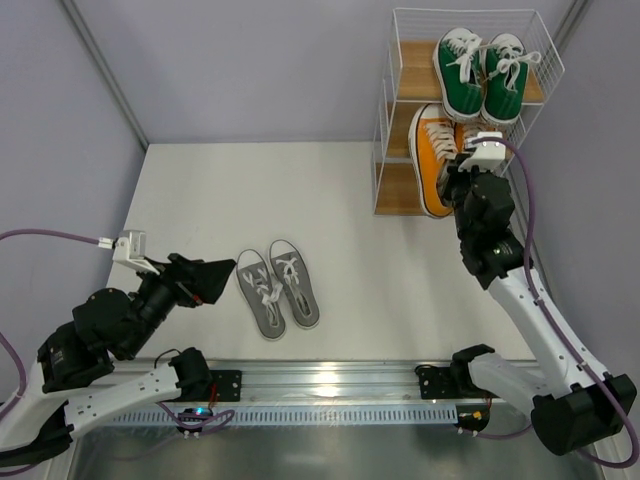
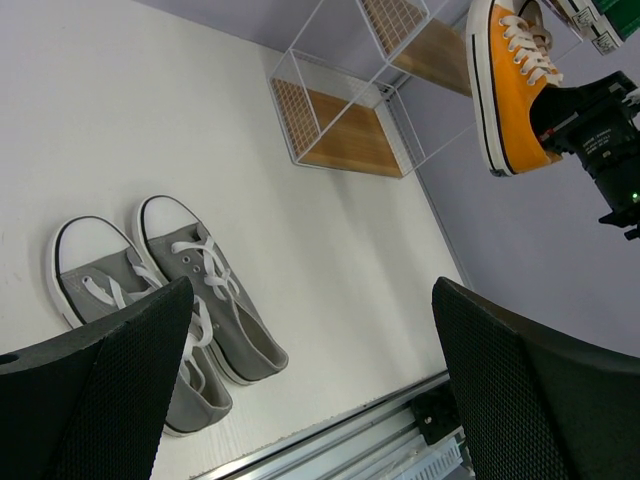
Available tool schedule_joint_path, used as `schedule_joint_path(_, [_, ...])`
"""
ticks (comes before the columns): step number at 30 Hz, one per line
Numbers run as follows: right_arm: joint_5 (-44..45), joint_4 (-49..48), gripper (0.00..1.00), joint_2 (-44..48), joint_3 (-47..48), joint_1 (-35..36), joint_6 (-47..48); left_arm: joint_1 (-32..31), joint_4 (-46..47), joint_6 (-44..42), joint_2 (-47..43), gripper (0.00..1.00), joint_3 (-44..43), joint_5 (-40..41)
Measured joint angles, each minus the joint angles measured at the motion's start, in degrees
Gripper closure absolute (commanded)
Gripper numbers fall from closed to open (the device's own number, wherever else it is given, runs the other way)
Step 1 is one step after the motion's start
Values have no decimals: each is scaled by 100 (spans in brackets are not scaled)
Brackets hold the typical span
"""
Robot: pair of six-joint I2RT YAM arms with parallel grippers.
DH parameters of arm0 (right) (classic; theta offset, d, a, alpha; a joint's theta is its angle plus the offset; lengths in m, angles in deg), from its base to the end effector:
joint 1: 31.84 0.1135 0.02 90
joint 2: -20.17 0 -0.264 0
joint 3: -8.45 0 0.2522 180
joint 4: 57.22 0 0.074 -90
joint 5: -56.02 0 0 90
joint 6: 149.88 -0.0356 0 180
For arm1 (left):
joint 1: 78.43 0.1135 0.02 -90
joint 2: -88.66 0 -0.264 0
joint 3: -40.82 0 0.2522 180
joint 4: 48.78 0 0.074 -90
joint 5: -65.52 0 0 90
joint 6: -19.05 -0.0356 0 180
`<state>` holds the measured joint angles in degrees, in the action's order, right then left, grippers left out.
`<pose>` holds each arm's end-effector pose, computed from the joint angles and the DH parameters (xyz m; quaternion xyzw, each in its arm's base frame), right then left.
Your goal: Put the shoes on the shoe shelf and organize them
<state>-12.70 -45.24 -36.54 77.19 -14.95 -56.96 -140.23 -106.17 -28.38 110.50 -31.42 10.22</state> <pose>0.2228 0.0541 0.3868 0.0092 0.7068 -0.0450 0.7060 0.0359 -0.0241 0.3935 -0.0754 0.7378 -0.3628 0.5642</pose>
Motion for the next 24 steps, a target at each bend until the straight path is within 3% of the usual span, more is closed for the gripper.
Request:
schedule_joint_path(12, [-210, -452, 96, -1368, 299, -463, -2, 0, -175, 52, -177, 0, -2, 92])
schedule_joint_path(24, [-304, -763, 96, -1814, 1040, -588, 195, 0, -260, 50, -195, 0, -46, 175])
